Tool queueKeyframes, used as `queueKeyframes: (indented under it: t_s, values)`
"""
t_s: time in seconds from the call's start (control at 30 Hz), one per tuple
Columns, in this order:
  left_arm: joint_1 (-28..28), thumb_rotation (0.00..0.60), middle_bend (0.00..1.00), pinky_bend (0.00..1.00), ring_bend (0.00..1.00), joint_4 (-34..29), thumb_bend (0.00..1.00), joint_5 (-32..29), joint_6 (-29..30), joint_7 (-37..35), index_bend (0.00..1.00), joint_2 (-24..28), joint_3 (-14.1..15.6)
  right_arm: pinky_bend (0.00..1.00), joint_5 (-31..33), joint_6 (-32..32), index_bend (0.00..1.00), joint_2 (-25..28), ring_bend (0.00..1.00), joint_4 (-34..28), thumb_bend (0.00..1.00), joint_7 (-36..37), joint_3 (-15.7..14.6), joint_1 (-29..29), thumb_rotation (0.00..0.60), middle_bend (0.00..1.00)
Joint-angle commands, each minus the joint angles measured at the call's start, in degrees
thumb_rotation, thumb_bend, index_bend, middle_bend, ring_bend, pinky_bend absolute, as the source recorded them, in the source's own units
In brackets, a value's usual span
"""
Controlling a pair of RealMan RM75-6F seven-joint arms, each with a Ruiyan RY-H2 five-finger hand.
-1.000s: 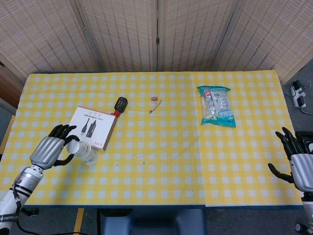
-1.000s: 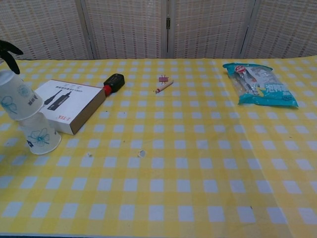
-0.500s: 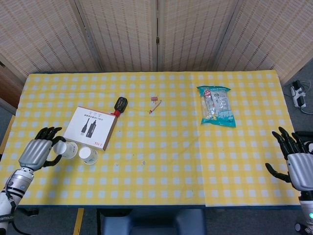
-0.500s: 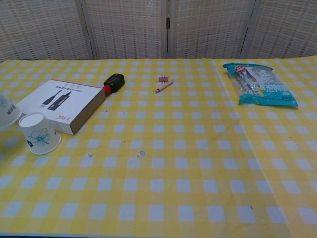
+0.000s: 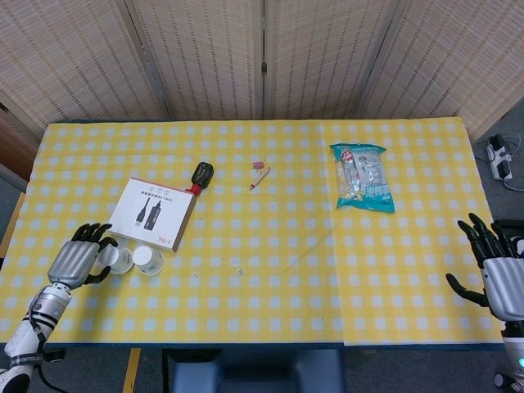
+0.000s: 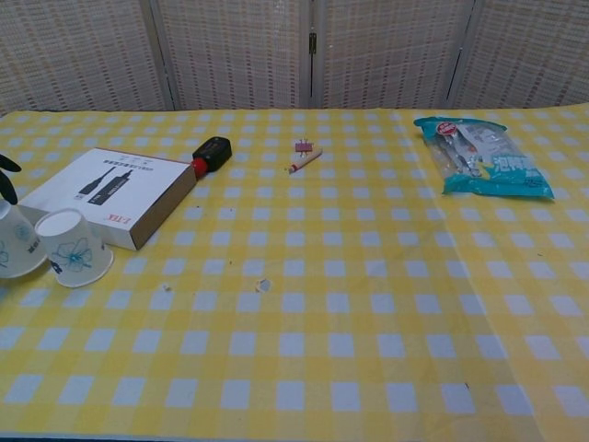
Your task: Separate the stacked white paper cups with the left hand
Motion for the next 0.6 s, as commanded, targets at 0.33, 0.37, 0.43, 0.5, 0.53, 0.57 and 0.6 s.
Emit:
queueKeyframes:
  t_s: [0.33,0.37,0.43,0.5,0.53,0.57,0.6]
  values:
    - [-0.01,0.600,0.09,0.00,0.00,0.67,0.40,-1.30,-0.24,3.25,0.19,-1.93,-0.01,0.02,0.12,0.09,0.03,0.00,0.13,0.13,0.30,0.16,0.04,-0.08,0.600,0.03]
    - [0.15,0.600,0.09,0.00,0.00,0.36,0.39,-1.20,0.39,3.32,0.16,-1.85,-0.21,0.03,0.11,0.12,0.03,0.02,0.13,0.11,0.30,0.14,0.03,-0.11,0.600,0.03]
    - [0.55,0.600,0.08,0.00,0.00,-0.45,0.39,-1.14,1.44,2.85,0.13,-1.43,-0.62,0.02,0.13,0.07,0.03,0.02,0.13,0.12,0.30,0.16,0.00,-0.11,0.600,0.03]
    - [1.18,0.600,0.08,0.00,0.00,-1.16,0.39,-1.08,2.97,1.96,0.12,-1.02,-1.18,0.02,0.30,-0.19,0.03,-0.08,0.13,0.27,0.30,0.22,-0.03,-0.06,0.600,0.03]
    - [1.60,0.600,0.08,0.00,0.00,-1.51,0.39,-1.02,3.98,1.51,0.12,-0.88,-1.47,0.02,0.46,-0.42,0.03,-0.13,0.13,0.33,0.30,0.24,-0.05,-0.01,0.600,0.03]
    - [2.28,0.600,0.08,0.00,0.00,-1.80,0.39,-0.78,5.59,0.92,0.12,-0.81,-1.83,0.02,0.69,-0.79,0.03,-0.19,0.13,0.41,0.30,0.29,-0.08,0.07,0.600,0.03]
    - [2.84,0.600,0.08,0.00,0.00,-1.98,0.39,-0.52,6.90,0.54,0.13,-0.79,-2.05,0.02,0.84,-1.06,0.03,-0.24,0.13,0.46,0.30,0.29,-0.09,0.16,0.600,0.03]
